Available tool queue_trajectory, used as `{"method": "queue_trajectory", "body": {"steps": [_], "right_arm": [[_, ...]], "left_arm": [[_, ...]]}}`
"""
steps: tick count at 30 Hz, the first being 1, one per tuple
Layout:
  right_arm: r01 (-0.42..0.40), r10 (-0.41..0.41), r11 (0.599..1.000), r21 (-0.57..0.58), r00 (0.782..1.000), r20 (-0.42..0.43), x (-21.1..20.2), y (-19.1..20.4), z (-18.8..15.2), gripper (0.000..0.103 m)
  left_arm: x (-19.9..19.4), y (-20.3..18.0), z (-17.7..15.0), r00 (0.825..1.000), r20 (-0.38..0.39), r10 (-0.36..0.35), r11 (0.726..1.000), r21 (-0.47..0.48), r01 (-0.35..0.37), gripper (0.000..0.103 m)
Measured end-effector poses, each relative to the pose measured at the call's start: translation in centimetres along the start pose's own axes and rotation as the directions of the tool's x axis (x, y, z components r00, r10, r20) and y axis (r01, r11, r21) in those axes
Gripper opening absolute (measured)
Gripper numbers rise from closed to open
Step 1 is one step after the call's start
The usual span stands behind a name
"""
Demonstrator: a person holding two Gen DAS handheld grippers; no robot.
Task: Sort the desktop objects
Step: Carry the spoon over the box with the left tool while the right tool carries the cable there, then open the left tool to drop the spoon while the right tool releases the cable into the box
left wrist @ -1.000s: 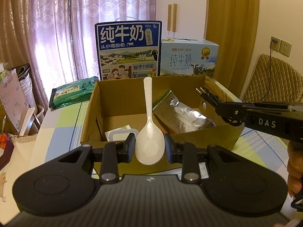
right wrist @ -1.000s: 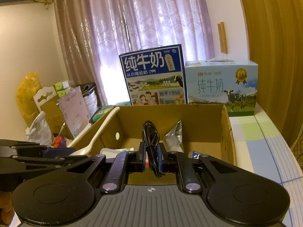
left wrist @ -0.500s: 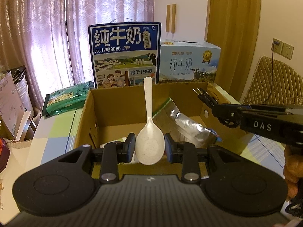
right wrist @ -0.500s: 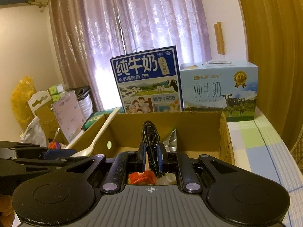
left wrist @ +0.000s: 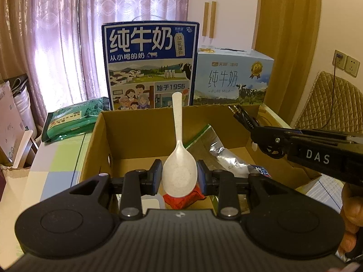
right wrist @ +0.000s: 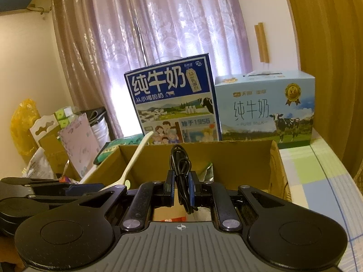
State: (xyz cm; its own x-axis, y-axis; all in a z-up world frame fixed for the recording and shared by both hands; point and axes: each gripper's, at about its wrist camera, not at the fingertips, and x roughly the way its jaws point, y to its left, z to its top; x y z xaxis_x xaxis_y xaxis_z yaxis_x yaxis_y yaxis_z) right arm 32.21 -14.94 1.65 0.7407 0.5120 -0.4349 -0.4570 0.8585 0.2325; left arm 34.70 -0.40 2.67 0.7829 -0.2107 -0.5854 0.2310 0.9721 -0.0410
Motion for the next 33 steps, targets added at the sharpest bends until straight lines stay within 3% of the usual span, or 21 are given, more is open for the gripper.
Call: {"method": "queue_trajectory", "body": {"steps": [24, 33], "right_arm": [[0.003, -0.002, 1.0, 0.014, 1.0, -0.026, 1.1, -0.2, -0.6, 0.009], [-0.017, 0.017, 1.0, 0.018, 0.999, -0.036, 1.5, 0.4, -0.7, 0.009]], "left_arm": [[2.1, 0.7, -0.4, 0.999, -0.034, -0.014, 0.998, -0.057, 0.012, 0.026], [1.6, 1.7, -0.4, 1.0, -0.023, 0.017, 0.997, -0.076, -0.019, 0.026]]}}
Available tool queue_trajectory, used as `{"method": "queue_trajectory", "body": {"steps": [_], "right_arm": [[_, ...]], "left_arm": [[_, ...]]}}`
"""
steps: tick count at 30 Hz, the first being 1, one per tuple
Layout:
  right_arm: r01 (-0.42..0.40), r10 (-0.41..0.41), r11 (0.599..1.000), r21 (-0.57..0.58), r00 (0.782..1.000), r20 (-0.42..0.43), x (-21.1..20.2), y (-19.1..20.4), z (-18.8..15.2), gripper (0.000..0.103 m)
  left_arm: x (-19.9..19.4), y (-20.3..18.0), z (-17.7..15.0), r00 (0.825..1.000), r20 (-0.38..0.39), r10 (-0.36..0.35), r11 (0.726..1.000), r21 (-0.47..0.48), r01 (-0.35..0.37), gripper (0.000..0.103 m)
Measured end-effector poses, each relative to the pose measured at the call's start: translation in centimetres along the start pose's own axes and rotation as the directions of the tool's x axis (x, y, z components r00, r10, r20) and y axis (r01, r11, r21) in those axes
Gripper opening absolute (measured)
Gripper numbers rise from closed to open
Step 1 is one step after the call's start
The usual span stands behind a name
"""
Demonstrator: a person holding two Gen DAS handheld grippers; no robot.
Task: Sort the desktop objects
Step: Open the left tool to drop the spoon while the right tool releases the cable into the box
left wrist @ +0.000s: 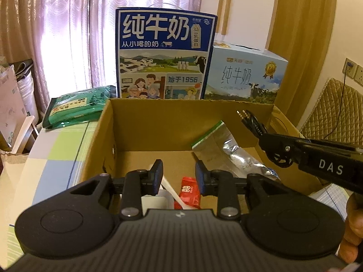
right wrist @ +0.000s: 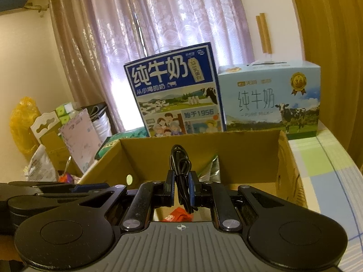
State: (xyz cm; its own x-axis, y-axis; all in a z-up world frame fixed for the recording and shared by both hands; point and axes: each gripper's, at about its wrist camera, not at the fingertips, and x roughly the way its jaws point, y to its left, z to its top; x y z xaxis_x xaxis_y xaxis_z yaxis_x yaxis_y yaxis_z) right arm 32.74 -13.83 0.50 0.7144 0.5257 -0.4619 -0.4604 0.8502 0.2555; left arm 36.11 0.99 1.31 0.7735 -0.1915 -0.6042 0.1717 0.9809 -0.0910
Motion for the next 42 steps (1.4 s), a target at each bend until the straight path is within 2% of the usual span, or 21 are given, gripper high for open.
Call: {"method": "queue_trajectory", "body": {"steps": [13, 15, 17, 18, 27, 32, 36, 38, 42], "right_arm": [[-0.048, 0.048, 0.999, 0.011, 0.999, 0.003, 0.6, 0.4, -0.5, 0.009], [-0.049, 0.049, 0.999, 0.0, 0.999, 0.009, 0.7, 0.5, -0.5, 0.017], [-0.05, 0.05, 0.999, 0.012, 0.999, 0.012, 0.6, 0.3, -0.6, 0.047], [-0.045, 0.045, 0.999, 0.019, 0.999, 0.02, 0.5, 0.2, -0.6, 0.051], [-0.033, 0.032, 0.999, 0.029, 0.999, 0.028, 0.3, -0.2, -0.3, 0.054], [-0.021, 0.02, 0.999, 0.029, 0.999, 0.031, 0.2, -0.5, -0.3, 0.057], [-0.007, 0.006, 0.999, 0.04, 0.999, 0.033, 0.1, -0.9, -0.3, 0.059], [-0.004, 0.002, 0.999, 0.043, 0.999, 0.035, 0.1, -1.0, -0.2, 0.06], [0.002, -0.004, 0.999, 0.04, 0.999, 0.045, -0.2, -1.2, -0.2, 0.064]], "left_arm": [[0.1, 0.3, -0.3, 1.0, -0.007, 0.011, 1.0, 0.003, -0.011, 0.026], [0.1, 0.3, -0.3, 1.0, -0.01, 0.01, 1.0, 0.003, -0.01, 0.026], [0.1, 0.3, -0.4, 1.0, -0.013, 0.01, 1.0, 0.005, -0.01, 0.026], [0.1, 0.3, -0.4, 1.0, -0.013, 0.01, 1.0, 0.005, -0.01, 0.026], [0.1, 0.3, -0.4, 1.0, -0.013, 0.013, 1.0, 0.006, -0.013, 0.031], [-0.2, 0.5, -0.3, 1.0, 0.0, 0.022, 1.0, 0.004, -0.022, 0.047], [-0.4, 0.7, -0.3, 0.999, 0.005, 0.035, 0.999, 0.001, -0.035, 0.052], [-0.4, 0.7, -0.3, 0.999, 0.003, 0.04, 0.999, 0.005, -0.04, 0.059], [-0.3, 0.7, -0.5, 0.999, -0.013, 0.046, 0.999, 0.014, -0.046, 0.061]]}}
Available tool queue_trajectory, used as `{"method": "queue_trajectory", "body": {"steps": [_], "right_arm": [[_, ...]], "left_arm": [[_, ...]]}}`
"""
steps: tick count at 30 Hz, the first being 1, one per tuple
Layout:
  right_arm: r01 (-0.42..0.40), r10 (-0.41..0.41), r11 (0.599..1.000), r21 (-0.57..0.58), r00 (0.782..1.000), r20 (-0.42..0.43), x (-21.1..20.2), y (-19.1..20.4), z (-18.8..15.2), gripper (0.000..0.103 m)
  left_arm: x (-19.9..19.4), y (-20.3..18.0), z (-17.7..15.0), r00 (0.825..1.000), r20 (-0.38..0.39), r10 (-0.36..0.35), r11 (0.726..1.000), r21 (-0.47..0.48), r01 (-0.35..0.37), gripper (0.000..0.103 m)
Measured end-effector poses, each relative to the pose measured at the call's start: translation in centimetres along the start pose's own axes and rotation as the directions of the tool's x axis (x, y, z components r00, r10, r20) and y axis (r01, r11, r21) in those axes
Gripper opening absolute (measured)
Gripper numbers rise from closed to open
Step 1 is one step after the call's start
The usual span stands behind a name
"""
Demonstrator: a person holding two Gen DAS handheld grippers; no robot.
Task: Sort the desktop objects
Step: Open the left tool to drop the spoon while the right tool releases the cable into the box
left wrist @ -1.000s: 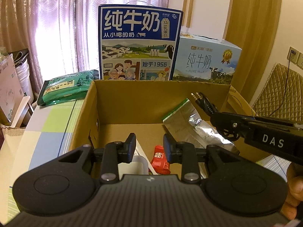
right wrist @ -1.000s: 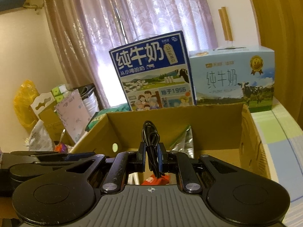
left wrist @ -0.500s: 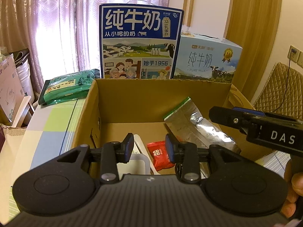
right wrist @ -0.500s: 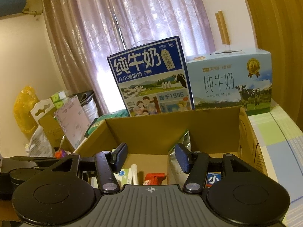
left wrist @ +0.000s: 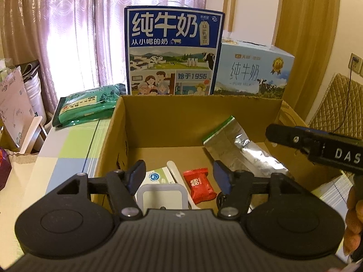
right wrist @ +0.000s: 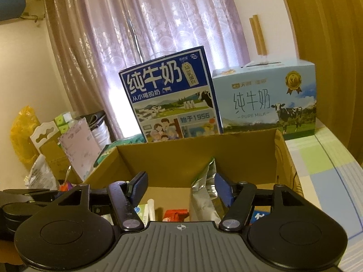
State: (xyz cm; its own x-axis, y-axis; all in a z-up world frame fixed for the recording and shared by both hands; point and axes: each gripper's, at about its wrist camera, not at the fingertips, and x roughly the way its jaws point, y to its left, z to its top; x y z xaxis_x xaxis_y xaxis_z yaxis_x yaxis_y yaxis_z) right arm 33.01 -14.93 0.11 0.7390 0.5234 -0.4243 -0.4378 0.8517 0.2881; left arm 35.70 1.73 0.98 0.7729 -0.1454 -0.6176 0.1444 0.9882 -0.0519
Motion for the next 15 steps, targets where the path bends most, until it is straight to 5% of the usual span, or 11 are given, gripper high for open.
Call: {"method": "queue_trajectory", "body": {"steps": [11, 15], "right_arm": [[0.015, -0.015, 1.0, -0.009, 1.0, 0.007, -1.3, -0.2, -0.5, 0.069], [0.022, -0.022, 1.0, -0.009, 1.0, 0.009, -2.0, -0.4, -0.9, 0.071]], "left_arm": [[-1.1, -0.3, -0.5, 1.0, 0.018, 0.015, 0.999, 0.033, -0.016, 0.097], [-1.6, -0.6, -0.6, 0.999, 0.03, 0.024, 0.998, 0.05, -0.025, 0.101]]}}
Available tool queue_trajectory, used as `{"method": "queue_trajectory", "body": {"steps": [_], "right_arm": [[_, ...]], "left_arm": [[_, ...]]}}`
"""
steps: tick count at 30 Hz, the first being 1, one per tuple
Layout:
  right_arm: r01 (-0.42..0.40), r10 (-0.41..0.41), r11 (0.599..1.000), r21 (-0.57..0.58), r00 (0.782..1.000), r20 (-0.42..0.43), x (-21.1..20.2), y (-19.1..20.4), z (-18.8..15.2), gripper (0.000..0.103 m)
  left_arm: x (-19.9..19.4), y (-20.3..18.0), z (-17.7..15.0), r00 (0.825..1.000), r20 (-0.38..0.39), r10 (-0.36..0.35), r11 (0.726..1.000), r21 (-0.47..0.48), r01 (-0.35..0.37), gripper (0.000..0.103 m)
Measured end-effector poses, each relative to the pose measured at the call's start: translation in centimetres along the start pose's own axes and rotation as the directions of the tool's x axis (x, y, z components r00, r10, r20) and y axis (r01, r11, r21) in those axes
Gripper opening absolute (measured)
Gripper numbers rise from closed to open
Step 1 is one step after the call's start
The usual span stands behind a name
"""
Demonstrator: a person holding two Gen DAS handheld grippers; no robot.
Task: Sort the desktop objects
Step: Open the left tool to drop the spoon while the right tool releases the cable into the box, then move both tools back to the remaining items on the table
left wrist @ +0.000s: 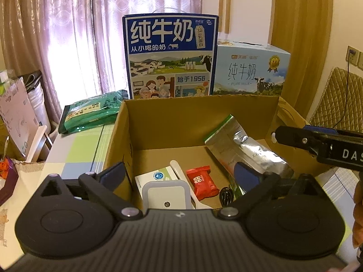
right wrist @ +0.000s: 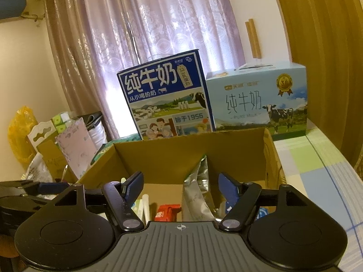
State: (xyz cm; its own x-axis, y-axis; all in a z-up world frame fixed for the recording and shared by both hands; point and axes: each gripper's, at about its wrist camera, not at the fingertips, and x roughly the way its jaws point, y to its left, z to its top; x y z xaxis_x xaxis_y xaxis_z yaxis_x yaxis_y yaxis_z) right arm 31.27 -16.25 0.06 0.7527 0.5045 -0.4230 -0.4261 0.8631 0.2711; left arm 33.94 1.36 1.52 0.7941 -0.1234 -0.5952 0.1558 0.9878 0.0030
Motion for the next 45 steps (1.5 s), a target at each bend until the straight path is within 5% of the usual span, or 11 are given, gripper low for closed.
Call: {"method": "queue_trajectory", "body": {"steps": [26, 45], "right_arm": [[0.066, -0.066, 0.998, 0.001, 0.997, -0.026, -9.1, -2.3, -4.7, 0.079], [0.106, -0.111, 0.994, -0.034, 0.971, -0.213, -14.4, -3.1, -12.0, 0.083]], "left_arm": [[-8.1, -1.5, -4.5, 0.998, 0.046, -0.03, 1.0, -0.005, 0.03, 0.101], [-8.3, -4.4, -13.0, 0.982, -0.163, -0.099, 0.989, 0.088, 0.115, 0.099]]}}
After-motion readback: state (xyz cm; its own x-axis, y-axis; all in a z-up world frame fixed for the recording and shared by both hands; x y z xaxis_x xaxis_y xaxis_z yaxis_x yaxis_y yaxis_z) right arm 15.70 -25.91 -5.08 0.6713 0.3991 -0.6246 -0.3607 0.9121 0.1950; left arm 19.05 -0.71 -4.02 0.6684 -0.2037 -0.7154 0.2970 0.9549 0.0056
